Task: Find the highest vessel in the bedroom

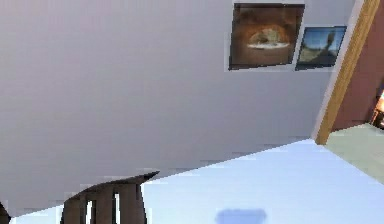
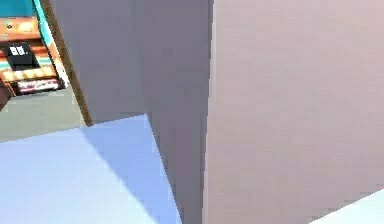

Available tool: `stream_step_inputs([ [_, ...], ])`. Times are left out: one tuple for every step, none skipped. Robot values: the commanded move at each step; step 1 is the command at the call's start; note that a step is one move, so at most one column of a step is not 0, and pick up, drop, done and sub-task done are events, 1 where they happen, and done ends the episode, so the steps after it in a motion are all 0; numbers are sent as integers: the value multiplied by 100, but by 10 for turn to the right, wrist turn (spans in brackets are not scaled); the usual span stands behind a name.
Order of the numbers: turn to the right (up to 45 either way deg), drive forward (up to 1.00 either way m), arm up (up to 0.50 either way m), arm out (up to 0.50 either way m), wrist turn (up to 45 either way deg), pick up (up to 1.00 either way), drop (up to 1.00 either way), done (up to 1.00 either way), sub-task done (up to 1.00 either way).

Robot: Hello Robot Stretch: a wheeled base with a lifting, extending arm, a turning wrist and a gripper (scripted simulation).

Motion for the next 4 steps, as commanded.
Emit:
stream_step_inputs([
  [450,0,0,0,0,0,0,0,0],
  [30,0,0,0,0,0,0,0,0],
  [0,100,0,0,0,0,0,0,0],
  [0,100,0,0,0,0,0,0,0],
])
